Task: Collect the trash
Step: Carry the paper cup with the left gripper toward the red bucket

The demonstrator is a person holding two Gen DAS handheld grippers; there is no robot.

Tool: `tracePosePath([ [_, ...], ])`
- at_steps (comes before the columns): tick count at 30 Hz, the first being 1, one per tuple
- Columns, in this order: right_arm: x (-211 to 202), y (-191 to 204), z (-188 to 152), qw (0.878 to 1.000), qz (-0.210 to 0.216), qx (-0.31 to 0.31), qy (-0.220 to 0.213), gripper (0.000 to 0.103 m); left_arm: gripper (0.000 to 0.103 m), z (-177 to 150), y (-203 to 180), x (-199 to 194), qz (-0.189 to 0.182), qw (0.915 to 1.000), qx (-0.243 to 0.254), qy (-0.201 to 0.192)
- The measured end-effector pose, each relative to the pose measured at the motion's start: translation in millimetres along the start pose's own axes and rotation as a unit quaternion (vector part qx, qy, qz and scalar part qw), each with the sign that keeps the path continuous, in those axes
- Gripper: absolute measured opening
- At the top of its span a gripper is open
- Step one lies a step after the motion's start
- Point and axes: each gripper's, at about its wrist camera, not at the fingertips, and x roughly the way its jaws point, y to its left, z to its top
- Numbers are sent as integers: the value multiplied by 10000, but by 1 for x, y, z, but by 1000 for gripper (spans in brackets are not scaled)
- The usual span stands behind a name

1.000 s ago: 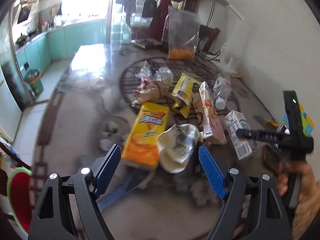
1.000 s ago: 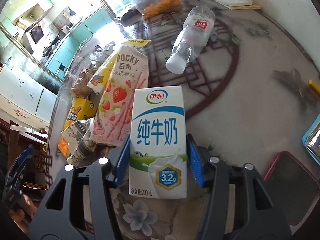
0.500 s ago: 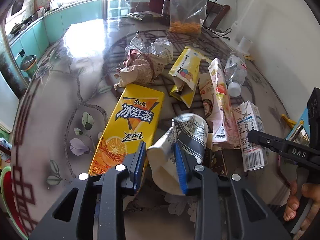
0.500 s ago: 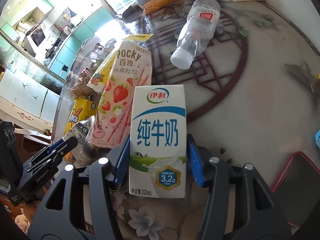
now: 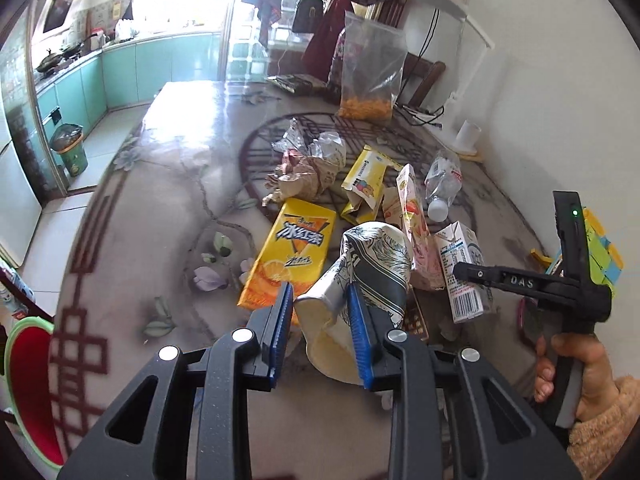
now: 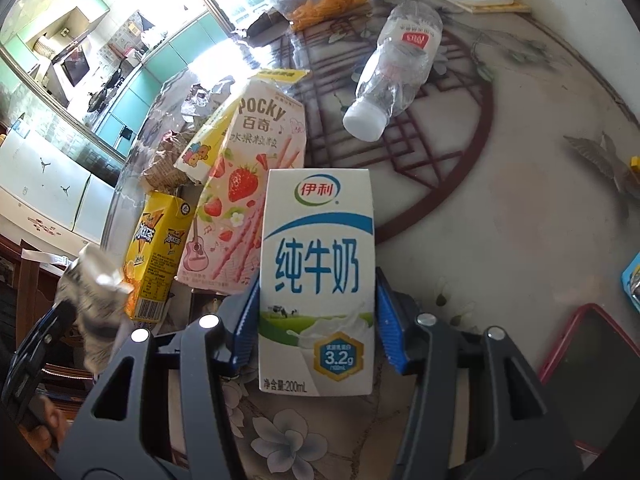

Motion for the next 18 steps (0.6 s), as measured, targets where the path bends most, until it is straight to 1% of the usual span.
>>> tracePosePath([
  [4,-8,4,-5,9999,-17,-71,-110,51,26,-16,14,-22,136,9998,-91,-113],
  [8,-21,15,-12,9987,-183,-349,-311,51,26,-31,32,-46,368,9989,-197,-228],
  [11,-27,20,-13,9974,-303,-488,-446,51,26,-39,44,-61,459,9979,-349,-291],
  [14,-29,23,-16,9967,-349,-543,-485,51,26,-47,56,-75,712,9959,-395,-395],
  [18,-38,29,-22,9953,-435,-647,-580,51,26,-52,70,-89,832,9935,-599,-486],
])
